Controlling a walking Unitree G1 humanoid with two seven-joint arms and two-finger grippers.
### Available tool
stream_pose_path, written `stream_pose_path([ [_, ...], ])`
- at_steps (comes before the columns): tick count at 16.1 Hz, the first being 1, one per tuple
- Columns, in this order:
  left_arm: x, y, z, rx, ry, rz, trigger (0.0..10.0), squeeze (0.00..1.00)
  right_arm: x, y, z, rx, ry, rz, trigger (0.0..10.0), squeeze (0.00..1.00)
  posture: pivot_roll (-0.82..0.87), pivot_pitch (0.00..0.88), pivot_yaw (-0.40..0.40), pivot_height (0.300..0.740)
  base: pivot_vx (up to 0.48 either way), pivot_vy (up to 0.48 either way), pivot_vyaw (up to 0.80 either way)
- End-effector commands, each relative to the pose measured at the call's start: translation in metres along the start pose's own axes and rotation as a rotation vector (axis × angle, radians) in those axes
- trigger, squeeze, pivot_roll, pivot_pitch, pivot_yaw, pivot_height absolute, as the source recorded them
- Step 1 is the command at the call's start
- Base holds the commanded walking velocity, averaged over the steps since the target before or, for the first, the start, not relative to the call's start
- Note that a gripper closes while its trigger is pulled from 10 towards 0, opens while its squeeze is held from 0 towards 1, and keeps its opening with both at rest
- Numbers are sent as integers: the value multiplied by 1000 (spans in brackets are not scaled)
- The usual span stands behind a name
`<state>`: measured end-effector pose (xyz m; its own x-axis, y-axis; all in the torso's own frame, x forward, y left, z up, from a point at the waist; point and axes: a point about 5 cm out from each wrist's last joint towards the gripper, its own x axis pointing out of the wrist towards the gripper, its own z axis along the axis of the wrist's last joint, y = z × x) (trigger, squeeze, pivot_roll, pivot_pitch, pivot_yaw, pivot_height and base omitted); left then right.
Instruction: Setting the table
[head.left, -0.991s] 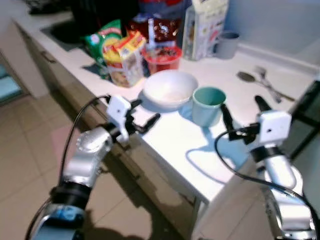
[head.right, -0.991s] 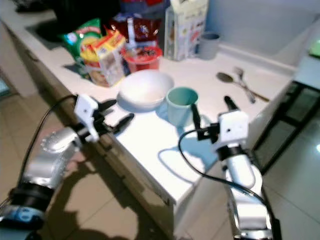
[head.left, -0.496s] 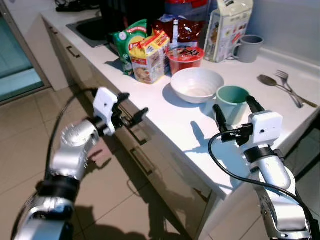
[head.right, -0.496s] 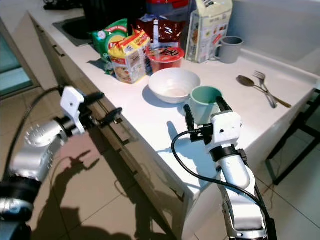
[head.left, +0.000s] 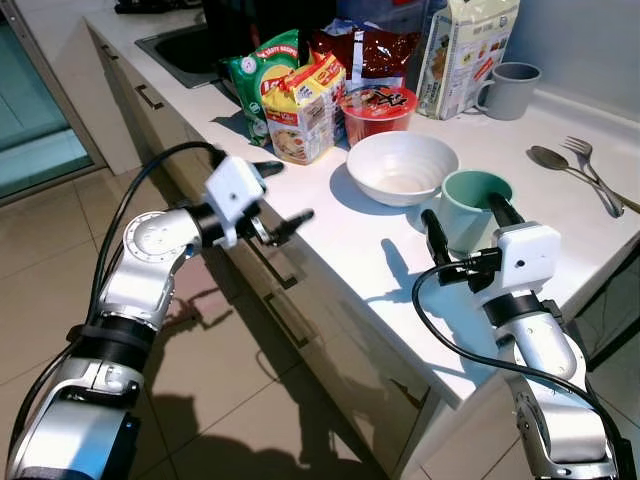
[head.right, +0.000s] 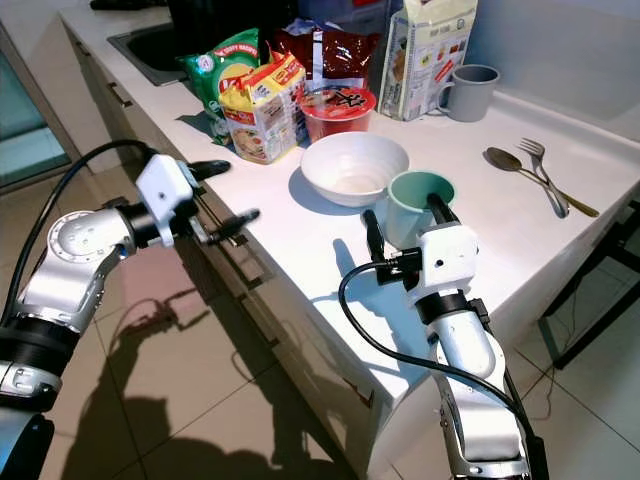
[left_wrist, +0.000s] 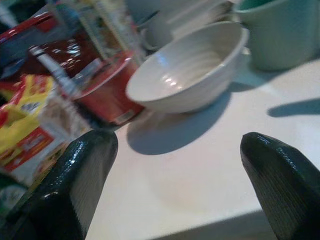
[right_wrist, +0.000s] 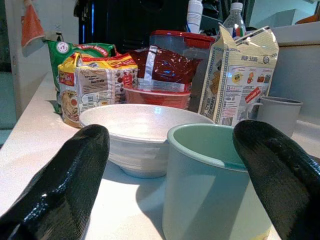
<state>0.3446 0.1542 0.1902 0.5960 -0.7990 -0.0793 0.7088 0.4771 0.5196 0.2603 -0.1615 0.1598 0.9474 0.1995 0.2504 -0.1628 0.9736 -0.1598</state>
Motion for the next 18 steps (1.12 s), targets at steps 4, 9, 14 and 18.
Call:
stream_pose_path([
  [4,23,-6,32,285,-51,-190,10000,0,1,6,1,9,-9,6,10000,0,-34,0,106,740,0,0,0],
  [9,34,4,38,237,-93,-136,10000,0,7,1,0,36,17,-24,10000,0,-42,0,109,740,0,0,0],
  [14,25,0,27,171,-89,-81,10000,0,34,-33,8,30,22,-88,10000,0,-20,0,93,740,0,0,0],
  [18,20,-4,23,142,-81,-69,10000,0,46,-45,2,25,65,-117,10000,0,3,0,86,740,0,0,0],
])
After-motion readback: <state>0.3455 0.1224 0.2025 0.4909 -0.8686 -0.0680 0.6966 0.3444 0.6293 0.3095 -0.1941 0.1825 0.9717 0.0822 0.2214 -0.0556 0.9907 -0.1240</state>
